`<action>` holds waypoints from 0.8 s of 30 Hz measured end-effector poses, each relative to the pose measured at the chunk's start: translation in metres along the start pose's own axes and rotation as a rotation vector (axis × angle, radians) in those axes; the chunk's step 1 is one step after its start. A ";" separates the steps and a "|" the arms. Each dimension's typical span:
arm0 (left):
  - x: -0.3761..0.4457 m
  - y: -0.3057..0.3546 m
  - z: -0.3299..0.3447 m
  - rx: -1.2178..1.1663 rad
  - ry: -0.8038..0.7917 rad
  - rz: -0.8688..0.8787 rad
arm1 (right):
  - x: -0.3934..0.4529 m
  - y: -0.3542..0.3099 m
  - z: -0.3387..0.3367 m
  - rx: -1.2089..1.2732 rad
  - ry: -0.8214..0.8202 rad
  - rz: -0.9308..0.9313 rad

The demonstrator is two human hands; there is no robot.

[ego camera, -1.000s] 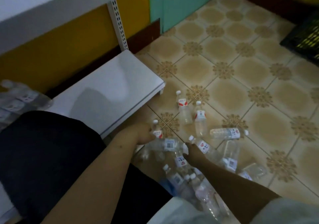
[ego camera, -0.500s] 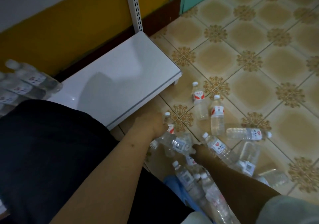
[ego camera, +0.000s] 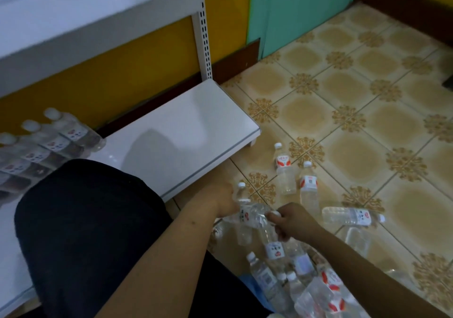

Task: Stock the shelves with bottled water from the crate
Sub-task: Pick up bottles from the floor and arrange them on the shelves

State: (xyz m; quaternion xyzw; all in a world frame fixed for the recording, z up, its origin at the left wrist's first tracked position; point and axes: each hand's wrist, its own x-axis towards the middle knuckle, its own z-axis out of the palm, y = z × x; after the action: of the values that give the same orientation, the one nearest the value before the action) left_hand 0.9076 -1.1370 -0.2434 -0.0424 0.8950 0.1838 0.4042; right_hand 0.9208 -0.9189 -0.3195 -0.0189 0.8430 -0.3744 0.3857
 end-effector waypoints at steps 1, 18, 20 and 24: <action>-0.004 -0.001 0.001 0.002 -0.002 0.026 | -0.011 -0.013 -0.014 -0.020 -0.017 -0.029; -0.106 -0.041 -0.048 -0.429 0.892 0.285 | -0.122 -0.231 -0.091 -0.352 0.462 -0.534; -0.126 -0.053 -0.072 -0.345 1.018 0.267 | -0.125 -0.253 -0.083 -0.179 0.471 -0.593; -0.171 -0.092 -0.108 -0.160 1.186 0.107 | -0.117 -0.293 -0.054 0.102 0.323 -0.658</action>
State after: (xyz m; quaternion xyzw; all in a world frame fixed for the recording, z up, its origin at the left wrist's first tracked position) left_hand 0.9661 -1.2738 -0.0786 -0.1229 0.9521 0.2159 -0.1783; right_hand 0.8913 -1.0586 -0.0334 -0.2106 0.8221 -0.5180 0.1071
